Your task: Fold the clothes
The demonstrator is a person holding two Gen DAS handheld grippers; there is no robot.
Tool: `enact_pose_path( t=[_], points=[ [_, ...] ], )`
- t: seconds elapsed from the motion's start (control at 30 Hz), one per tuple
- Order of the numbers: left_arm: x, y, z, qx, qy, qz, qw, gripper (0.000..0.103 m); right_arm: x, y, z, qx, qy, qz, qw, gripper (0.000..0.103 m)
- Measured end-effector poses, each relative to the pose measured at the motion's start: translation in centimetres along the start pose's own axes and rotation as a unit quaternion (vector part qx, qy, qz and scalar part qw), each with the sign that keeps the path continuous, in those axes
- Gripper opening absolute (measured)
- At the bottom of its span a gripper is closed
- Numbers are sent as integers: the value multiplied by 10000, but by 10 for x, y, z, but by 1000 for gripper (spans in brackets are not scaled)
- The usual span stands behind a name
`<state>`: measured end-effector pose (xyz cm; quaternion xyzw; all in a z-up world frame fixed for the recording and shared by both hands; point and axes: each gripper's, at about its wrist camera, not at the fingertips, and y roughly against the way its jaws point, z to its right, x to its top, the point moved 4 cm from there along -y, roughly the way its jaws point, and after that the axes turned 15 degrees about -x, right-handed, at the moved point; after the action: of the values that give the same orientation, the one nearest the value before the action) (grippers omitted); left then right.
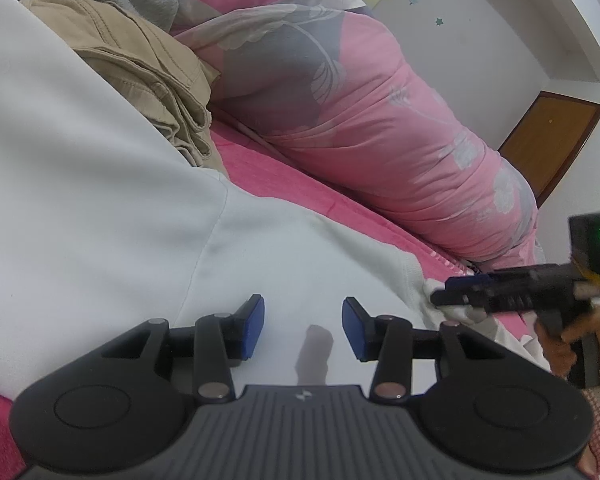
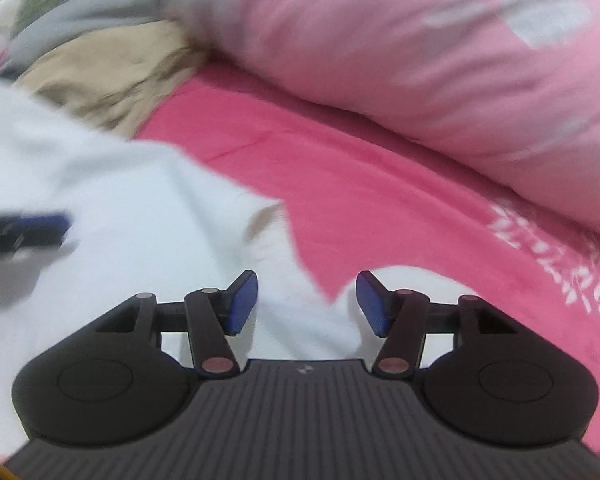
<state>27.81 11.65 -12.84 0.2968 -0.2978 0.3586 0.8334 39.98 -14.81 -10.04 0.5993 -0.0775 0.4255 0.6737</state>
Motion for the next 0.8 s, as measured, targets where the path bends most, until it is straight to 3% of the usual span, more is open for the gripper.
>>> enact_pose_path(
  t=[0.13, 0.23, 0.33, 0.43, 0.53, 0.6, 0.73, 0.8],
  points=[
    [0, 0, 0, -10, 9, -2, 10000, 45, -17, 0, -35, -99, 917, -197, 9955, 54],
    [1, 0, 0, -18, 16, -2, 10000, 45, -17, 14, -49, -242, 1382, 78, 9901, 55],
    [1, 0, 1, -15, 16, -3, 10000, 45, -4, 31, -29, -51, 729, 486, 9961, 55],
    [1, 0, 0, -21, 21, -3, 10000, 45, 8, 30, 13, -446, -267, 700, 9962, 55],
    [1, 0, 1, -21, 21, -5, 10000, 45, 2, 22, 53, -1028, -1094, 534, 9872, 55],
    [1, 1, 1, -20, 20, -5, 10000, 45, -13, 15, 78, -1065, -1573, 313, 9813, 55],
    [1, 1, 1, -18, 17, -7, 10000, 45, -50, 9, 86, -867, -1752, -129, 9806, 55],
    [1, 0, 2, -12, 11, -10, 10000, 45, -67, 16, 71, -761, -1394, -47, 9873, 56]
  ],
)
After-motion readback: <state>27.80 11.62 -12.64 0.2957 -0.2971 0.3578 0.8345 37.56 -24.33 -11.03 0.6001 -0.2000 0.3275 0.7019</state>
